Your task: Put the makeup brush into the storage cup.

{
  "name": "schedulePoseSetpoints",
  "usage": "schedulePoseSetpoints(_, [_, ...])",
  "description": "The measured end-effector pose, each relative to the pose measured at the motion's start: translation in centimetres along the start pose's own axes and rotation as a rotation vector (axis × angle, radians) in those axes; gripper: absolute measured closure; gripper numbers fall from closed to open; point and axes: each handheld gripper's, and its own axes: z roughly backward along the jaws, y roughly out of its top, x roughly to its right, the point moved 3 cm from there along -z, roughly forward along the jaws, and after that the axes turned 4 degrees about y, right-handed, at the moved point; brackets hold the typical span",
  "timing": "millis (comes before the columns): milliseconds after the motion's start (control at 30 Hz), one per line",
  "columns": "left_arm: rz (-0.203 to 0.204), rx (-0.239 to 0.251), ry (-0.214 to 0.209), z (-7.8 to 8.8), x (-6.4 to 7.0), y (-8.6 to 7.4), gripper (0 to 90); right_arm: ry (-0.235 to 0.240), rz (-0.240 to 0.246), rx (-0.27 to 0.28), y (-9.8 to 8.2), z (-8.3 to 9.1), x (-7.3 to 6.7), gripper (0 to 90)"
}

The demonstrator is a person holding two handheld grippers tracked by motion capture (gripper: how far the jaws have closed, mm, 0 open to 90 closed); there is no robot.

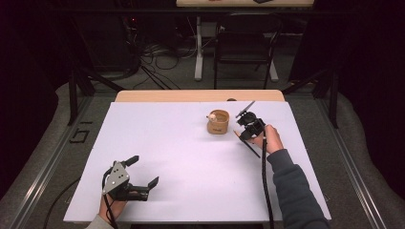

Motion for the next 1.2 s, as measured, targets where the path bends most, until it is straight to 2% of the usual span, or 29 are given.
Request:
schedulePoseSetpoints(33, [0.0, -0.001, 0.0, 0.0, 0.0, 0.0, 0.1, 0.002, -0.016, 0.004, -0.1, -0.1, 0.0, 72.3])
schedulePoseSetpoints(67, [-0.002, -0.002, 0.0, 0.0, 0.0, 0.0, 0.1, -0.003, -0.02, -0.032, -0.1, 0.0, 0.0, 73.7])
schedulePoseSetpoints(100, [-0.002, -0.003, 0.001, 0.0, 0.0, 0.0, 0.1, -0.015, -0.003, -0.083, -0.1, 0.2, 0.2, 74.1])
schedulePoseSetpoints(133, [-0.002, -0.003, 0.0, 0.0, 0.0, 0.0, 0.1, -0.013, -0.003, -0.089, -0.1, 0.2, 0.3, 74.1])
schedulePoseSetpoints(167, [-0.002, -0.002, -0.001, 0.0, 0.0, 0.0, 0.1, -0.005, -0.006, -0.063, -0.1, -0.2, 0.3, 74.5])
schedulePoseSetpoints(300, [-0.003, -0.003, 0.0, 0.0, 0.0, 0.0, 0.1, -0.001, -0.026, -0.083, -0.2, -0.3, 0.2, 76.6])
schedulePoseSetpoints(333, [-0.003, -0.003, 0.0, 0.0, 0.0, 0.0, 0.1, 0.005, -0.014, -0.092, -0.2, -0.3, 0.3, 77.0])
schedulePoseSetpoints(367, [-0.003, -0.003, 0.001, 0.0, 0.0, 0.0, 0.1, 0.002, -0.017, -0.079, -0.3, -0.5, 0.3, 77.5])
schedulePoseSetpoints(400, [-0.004, -0.003, 0.001, 0.0, 0.0, 0.0, 0.1, 0.01, -0.045, -0.05, -0.3, -0.8, 0.2, 77.9])
schedulePoseSetpoints(433, [-0.003, -0.002, 0.0, 0.0, 0.0, 0.0, 0.1, -0.014, -0.015, -0.158, -0.3, -0.1, 0.4, 78.0])
schedulePoseSetpoints(467, [-0.003, -0.002, 0.001, 0.0, 0.0, 0.0, 0.1, 0.02, -0.03, -0.09, -0.3, -0.7, 0.4, 79.0])
schedulePoseSetpoints(500, [-0.004, -0.004, 0.0, 0.0, 0.0, 0.0, 0.1, 0.01, -0.024, -0.104, -0.4, -0.7, 0.4, 79.3])
schedulePoseSetpoints(533, [-0.004, -0.003, 0.0, 0.0, 0.0, 0.0, 0.1, 0.0, -0.028, -0.092, -0.4, -0.9, 0.4, 79.7])
schedulePoseSetpoints(567, [-0.004, -0.003, 0.001, 0.0, 0.0, 0.0, 0.1, 0.013, -0.043, -0.088, -0.4, -1.0, 0.3, 80.5])
schedulePoseSetpoints(667, [0.0, -0.002, 0.003, 0.0, 0.0, 0.0, 0.1, -0.003, -0.026, -0.107, -0.4, -0.9, 0.3, 82.3])
schedulePoseSetpoints(700, [0.002, 0.0, 0.002, 0.0, 0.0, 0.0, 0.1, 0.008, -0.037, -0.063, -0.4, -1.2, 0.2, 82.5])
schedulePoseSetpoints(733, [0.002, -0.001, -0.002, -0.1, 0.0, 0.0, 0.1, 0.003, -0.054, -0.068, -0.4, -1.2, 0.1, 82.6])
schedulePoseSetpoints(800, [0.002, -0.005, -0.008, -0.1, 0.0, 0.0, 0.1, 0.006, -0.044, -0.084, -0.4, -1.1, 0.0, 82.8])
schedulePoseSetpoints(833, [0.004, -0.005, -0.009, -0.1, 0.0, 0.0, 0.1, -0.012, -0.03, -0.113, -0.4, -1.0, 0.1, 83.0])
schedulePoseSetpoints(867, [0.003, -0.005, -0.007, -0.1, 0.1, 0.0, 0.1, -0.014, -0.031, -0.116, -0.4, -0.9, 0.1, 83.2])
schedulePoseSetpoints(1067, [0.004, -0.006, -0.003, -0.1, 0.0, 0.0, 0.1, -0.024, -0.033, -0.095, -0.4, -1.0, 0.0, 83.6])
schedulePoseSetpoints(1200, [0.005, -0.007, -0.002, -0.2, 0.0, 0.0, 0.1, -0.007, -0.024, -0.092, -0.4, -0.5, -0.1, 83.7])
